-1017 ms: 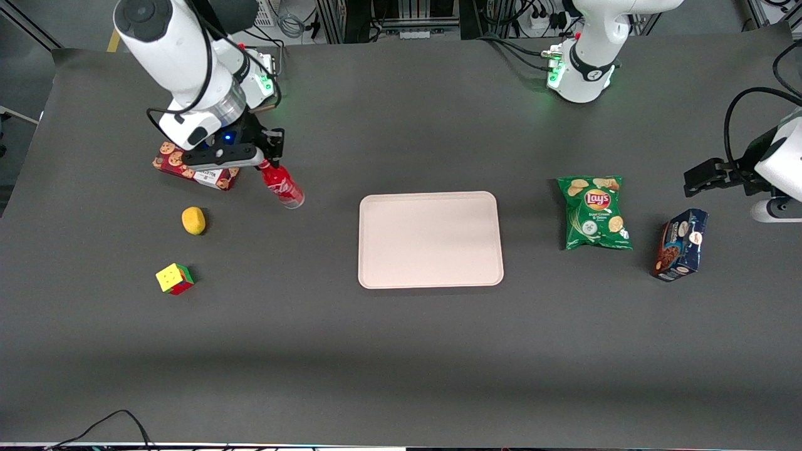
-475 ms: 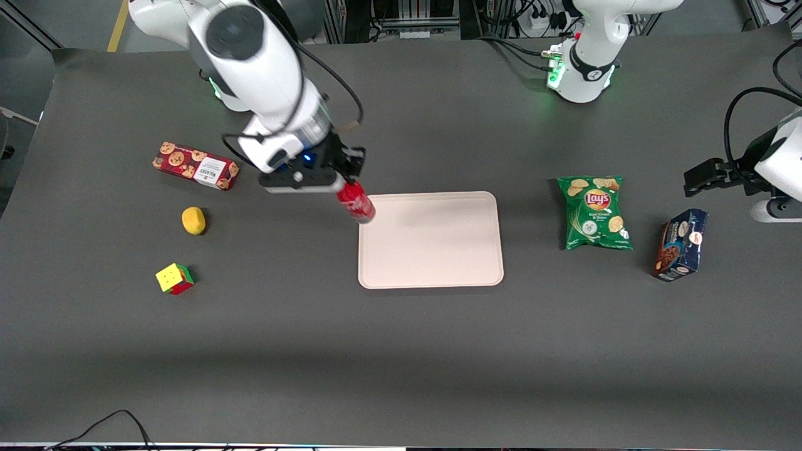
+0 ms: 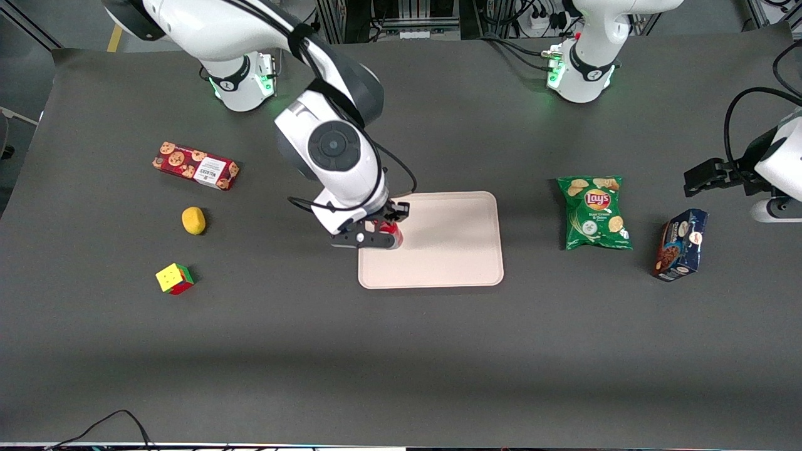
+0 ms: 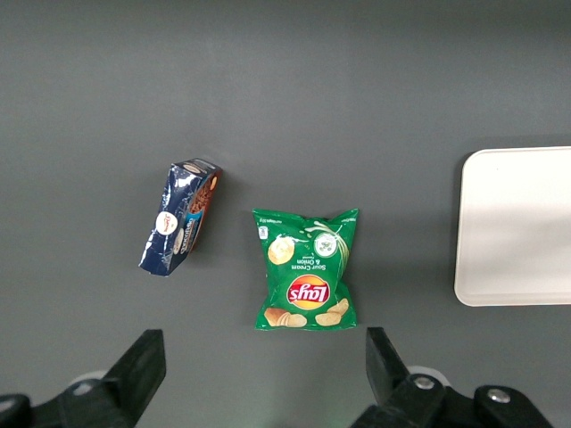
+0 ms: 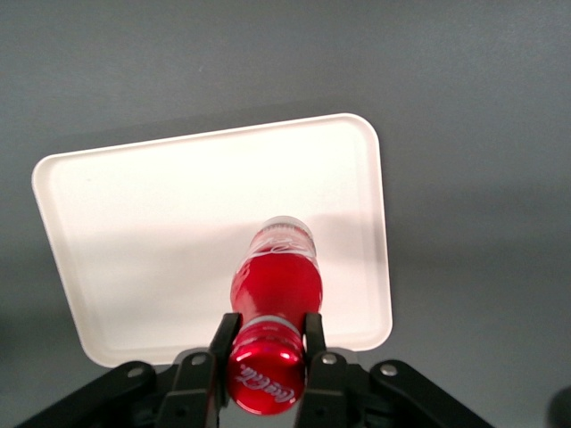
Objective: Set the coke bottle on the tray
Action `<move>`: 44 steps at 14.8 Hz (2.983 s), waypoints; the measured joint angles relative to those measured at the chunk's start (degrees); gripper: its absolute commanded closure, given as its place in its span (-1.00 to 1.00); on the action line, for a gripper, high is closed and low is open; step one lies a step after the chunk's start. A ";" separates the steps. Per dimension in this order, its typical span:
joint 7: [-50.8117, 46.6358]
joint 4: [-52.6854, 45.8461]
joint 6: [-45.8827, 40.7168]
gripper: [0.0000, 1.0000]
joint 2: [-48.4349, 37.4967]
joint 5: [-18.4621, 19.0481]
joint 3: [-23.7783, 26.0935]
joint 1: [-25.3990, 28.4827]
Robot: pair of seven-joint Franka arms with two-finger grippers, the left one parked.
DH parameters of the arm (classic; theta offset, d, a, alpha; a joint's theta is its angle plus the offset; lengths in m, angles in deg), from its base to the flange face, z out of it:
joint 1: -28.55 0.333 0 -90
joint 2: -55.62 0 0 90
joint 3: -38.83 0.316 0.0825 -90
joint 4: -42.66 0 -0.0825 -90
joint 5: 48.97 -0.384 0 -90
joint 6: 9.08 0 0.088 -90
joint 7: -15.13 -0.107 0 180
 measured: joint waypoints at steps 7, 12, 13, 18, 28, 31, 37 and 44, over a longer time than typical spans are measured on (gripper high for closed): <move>-4.03 -0.21 1.84 1.00 4.54 4.67 0.03 0.78; -4.24 0.89 4.39 0.76 5.66 6.16 0.02 1.13; -4.26 0.92 4.39 0.02 5.66 6.17 0.02 1.13; -4.35 0.88 4.75 -0.88 5.64 6.21 0.03 1.13; -0.74 4.76 5.41 -1.00 -1.39 6.65 0.06 -2.56; 7.23 11.32 5.23 -1.00 -11.05 3.95 0.36 -9.52; 22.81 26.84 4.95 -1.00 -30.63 -2.78 -5.81 -17.51; 44.62 35.49 1.25 -1.00 -41.42 -5.59 -23.25 -18.19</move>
